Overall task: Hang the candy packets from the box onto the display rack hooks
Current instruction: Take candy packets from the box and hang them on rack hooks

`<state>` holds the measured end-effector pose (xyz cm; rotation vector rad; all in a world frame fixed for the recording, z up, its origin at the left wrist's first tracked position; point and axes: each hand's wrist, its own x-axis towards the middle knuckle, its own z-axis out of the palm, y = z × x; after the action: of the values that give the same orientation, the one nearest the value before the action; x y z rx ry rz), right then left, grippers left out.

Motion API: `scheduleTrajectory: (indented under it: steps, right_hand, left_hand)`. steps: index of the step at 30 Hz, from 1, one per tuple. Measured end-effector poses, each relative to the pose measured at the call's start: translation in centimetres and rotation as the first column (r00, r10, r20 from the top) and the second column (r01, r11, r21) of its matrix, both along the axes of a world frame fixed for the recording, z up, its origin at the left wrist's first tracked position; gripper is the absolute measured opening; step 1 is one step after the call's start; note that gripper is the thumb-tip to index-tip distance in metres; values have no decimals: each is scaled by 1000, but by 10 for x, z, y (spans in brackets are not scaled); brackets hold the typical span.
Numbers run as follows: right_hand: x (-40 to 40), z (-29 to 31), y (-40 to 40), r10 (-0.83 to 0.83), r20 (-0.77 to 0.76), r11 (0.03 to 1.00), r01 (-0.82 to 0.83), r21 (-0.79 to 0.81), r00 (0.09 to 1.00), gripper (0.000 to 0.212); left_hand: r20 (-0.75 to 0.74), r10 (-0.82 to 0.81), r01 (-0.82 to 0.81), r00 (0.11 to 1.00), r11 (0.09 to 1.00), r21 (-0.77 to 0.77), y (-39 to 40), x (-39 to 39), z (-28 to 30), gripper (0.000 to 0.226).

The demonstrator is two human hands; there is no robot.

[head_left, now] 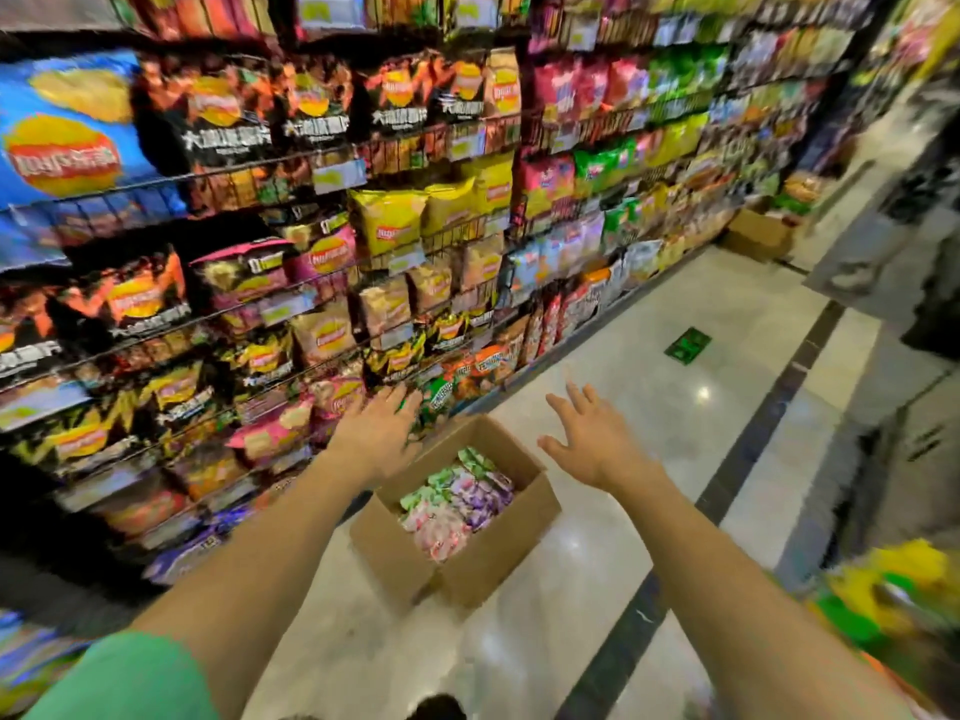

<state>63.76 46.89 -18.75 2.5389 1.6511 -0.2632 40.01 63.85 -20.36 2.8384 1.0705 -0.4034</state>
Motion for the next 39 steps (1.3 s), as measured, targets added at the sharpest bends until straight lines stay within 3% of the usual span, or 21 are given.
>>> scheduleTrajectory:
  steps: [11,19,24,31,35,39]
  right_hand:
    - [145,-60,132,45,-70,984,-57,-167,997,71]
    - [218,-101,228,181,-158,946,-216,-244,971,73]
    - [261,-149,290,296,-253,877,-367,-310,921,75]
    - [300,-215,329,499,-397,739,-617,-270,771,73]
    - [315,-268,347,484,-424,699,-630,-339,765,71]
    - [312,-332,365,467,-445,677,-633,-376,764,72]
  left_hand:
    - [-40,138,-143,990,977,-158,109,137,-90,73]
    - [-62,345,-349,937,907,-236,157,175,-125,77]
    - [-98,518,-524,850,813,-255,158,187,-161,70]
    - [-249,701,-742,668,608,-281,132,230,-208,71]
    - [-314,744,-801,589,487,-349,130,250,-248,70]
    - [-284,799,-824,531,408,-394,137,247,-306,65]
